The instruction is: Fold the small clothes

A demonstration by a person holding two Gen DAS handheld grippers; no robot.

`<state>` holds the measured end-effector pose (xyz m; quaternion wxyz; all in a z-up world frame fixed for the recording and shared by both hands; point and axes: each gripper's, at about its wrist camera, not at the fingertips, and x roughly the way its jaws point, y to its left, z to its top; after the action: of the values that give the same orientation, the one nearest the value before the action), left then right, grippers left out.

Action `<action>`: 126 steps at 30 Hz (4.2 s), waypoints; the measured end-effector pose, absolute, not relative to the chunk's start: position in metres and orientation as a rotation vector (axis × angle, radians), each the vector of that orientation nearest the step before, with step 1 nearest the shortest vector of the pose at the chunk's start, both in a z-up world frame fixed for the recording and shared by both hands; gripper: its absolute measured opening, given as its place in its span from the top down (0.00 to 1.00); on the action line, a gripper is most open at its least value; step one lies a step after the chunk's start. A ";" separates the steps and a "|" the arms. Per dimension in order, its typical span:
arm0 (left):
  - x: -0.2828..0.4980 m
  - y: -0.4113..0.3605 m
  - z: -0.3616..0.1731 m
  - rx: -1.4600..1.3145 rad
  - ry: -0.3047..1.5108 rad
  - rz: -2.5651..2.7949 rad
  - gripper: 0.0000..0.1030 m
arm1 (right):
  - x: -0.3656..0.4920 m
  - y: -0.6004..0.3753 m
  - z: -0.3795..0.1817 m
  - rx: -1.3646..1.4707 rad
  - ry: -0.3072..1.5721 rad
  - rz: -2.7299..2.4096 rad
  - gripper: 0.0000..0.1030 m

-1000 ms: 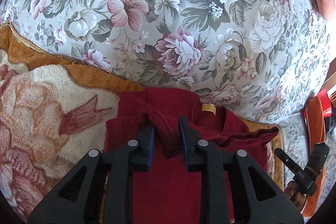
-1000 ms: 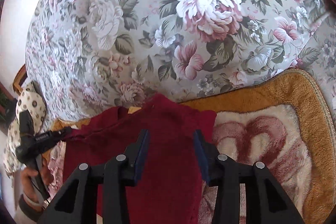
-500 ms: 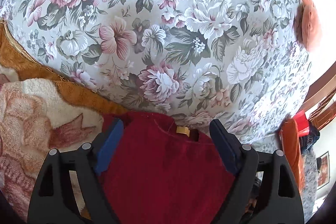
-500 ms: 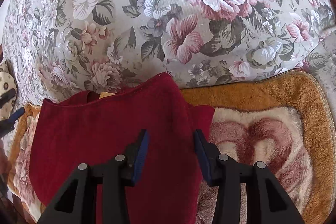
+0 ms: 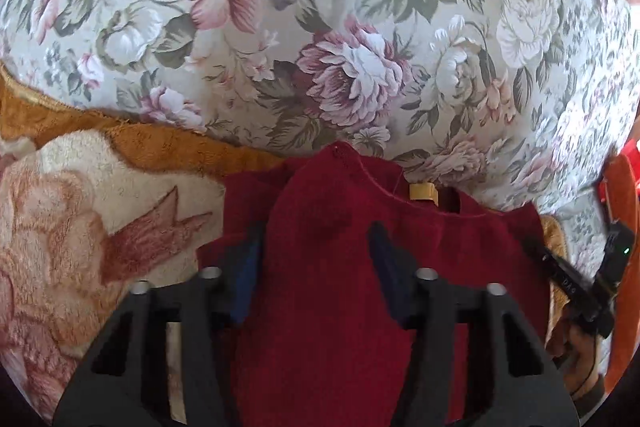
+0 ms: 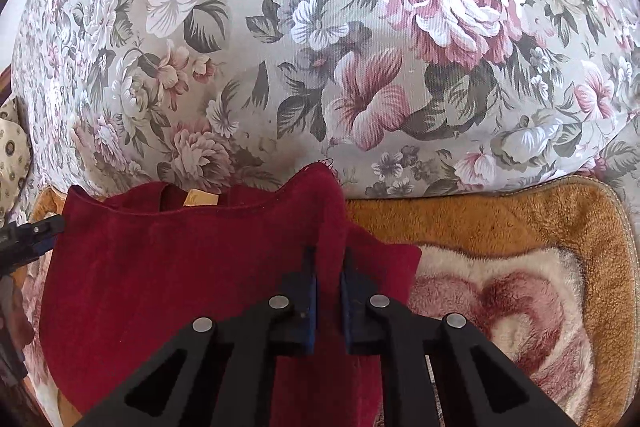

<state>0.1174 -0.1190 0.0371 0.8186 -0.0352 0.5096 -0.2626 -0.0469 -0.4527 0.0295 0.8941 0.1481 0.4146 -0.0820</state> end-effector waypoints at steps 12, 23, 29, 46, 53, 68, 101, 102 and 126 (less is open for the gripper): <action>0.155 -0.138 0.022 0.005 1.066 -0.442 0.88 | -0.016 -0.467 0.005 0.369 0.917 -0.239 0.93; 0.115 -0.105 0.061 -0.065 1.031 -0.494 0.88 | -0.086 -0.419 0.062 0.304 0.918 -0.066 0.80; 0.055 -0.106 0.066 -0.015 1.039 -0.531 0.71 | -0.099 -0.359 0.034 0.213 1.012 0.071 0.80; 0.003 -0.060 0.053 -0.102 0.965 -0.389 0.59 | 0.040 -0.269 0.075 0.489 0.948 0.295 0.60; -0.001 -0.038 0.060 -0.150 0.881 -0.340 0.43 | 0.103 -0.203 0.041 0.415 1.101 0.241 0.57; 0.006 -0.032 0.044 -0.158 0.913 -0.334 0.43 | 0.142 -0.188 0.011 0.434 1.034 0.237 0.89; 0.003 -0.028 0.023 -0.438 1.132 -0.512 0.19 | -0.156 -0.434 0.050 0.406 0.950 -0.218 0.54; 0.005 -0.031 0.019 -0.432 1.156 -0.507 0.19 | -0.162 -0.439 0.043 0.429 0.949 -0.219 0.54; -0.019 -0.042 0.057 -0.357 1.156 -0.619 0.84 | -0.190 -0.411 0.065 0.584 0.825 0.110 0.85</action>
<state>-0.0190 -0.0417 0.0568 0.7780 -0.1652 0.5345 -0.2860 -0.1901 -0.4108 0.0648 0.8735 0.2797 0.3949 0.0525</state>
